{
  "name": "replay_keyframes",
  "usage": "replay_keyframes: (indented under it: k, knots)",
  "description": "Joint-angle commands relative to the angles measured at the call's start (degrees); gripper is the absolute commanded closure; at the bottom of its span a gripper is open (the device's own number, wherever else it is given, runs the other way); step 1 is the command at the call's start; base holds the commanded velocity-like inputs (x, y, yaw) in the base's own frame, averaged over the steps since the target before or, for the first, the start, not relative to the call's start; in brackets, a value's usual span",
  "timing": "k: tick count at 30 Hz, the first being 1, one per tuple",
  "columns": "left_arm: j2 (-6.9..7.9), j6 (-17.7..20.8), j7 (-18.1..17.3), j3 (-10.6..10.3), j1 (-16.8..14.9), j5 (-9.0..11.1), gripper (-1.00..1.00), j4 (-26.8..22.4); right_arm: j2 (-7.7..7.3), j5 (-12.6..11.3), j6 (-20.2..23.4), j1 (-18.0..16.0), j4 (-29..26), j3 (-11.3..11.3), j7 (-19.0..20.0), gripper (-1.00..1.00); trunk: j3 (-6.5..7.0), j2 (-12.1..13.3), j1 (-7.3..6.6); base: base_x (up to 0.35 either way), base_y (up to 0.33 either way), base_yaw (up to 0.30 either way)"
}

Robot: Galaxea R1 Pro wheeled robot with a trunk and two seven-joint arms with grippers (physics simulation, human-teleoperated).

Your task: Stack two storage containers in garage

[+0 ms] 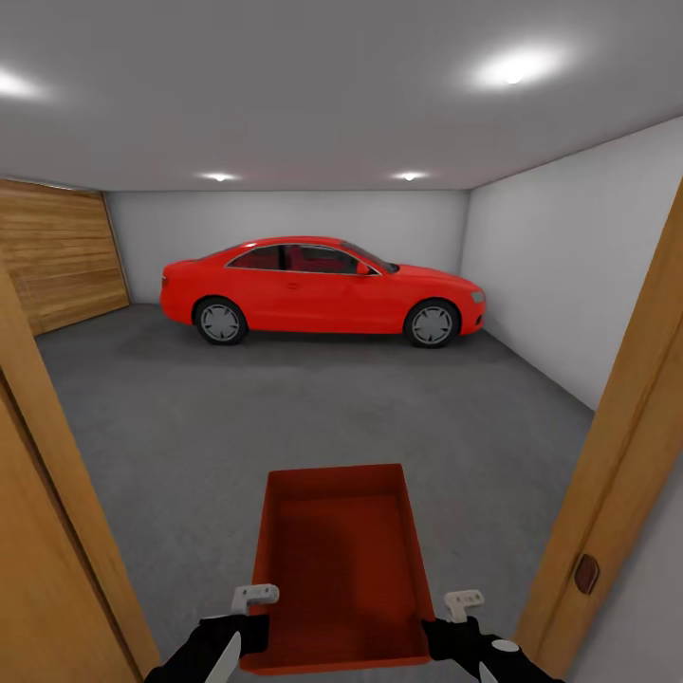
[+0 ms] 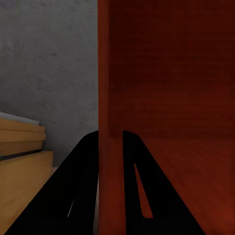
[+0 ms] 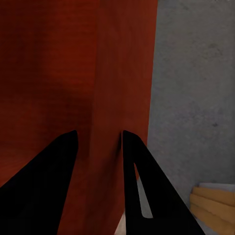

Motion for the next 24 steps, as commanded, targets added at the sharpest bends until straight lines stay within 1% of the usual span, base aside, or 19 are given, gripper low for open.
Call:
replay_keyframes:
  k: [1, 16, 19, 24]
  knots:
    - [0.01, -1.79, 1.58, 0.44, -0.05, -1.52, 1.0, -0.78, 1.3, -0.21, -0.27, 0.05, 0.19, 2.36, 0.99, 1.0, -0.05, -0.06, 0.02, 0.0, 0.0, 0.002]
    - [-0.05, -1.78, 1.59, 0.44, -0.05, -1.52, 1.0, -0.78, 1.3, -0.21, -0.27, 0.07, 0.18, 2.36, 0.62, 1.0, -0.05, -0.06, 0.02, 0.007, 0.0, 0.0]
    - [-0.06, -1.73, 1.57, 0.44, -0.05, -1.52, 1.0, -0.78, 1.3, -0.21, -0.27, 0.08, 0.18, 2.36, 0.62, 1.0, -0.05, -0.06, 0.02, 0.199, 0.0, 0.0]
    - [-0.01, -1.7, 1.57, 0.44, -0.05, -1.52, 1.0, -0.78, 1.3, -0.21, -0.27, 0.07, 0.18, 2.36, 0.62, 1.0, -0.05, -0.06, 0.02, 0.303, 0.0, 0.0]
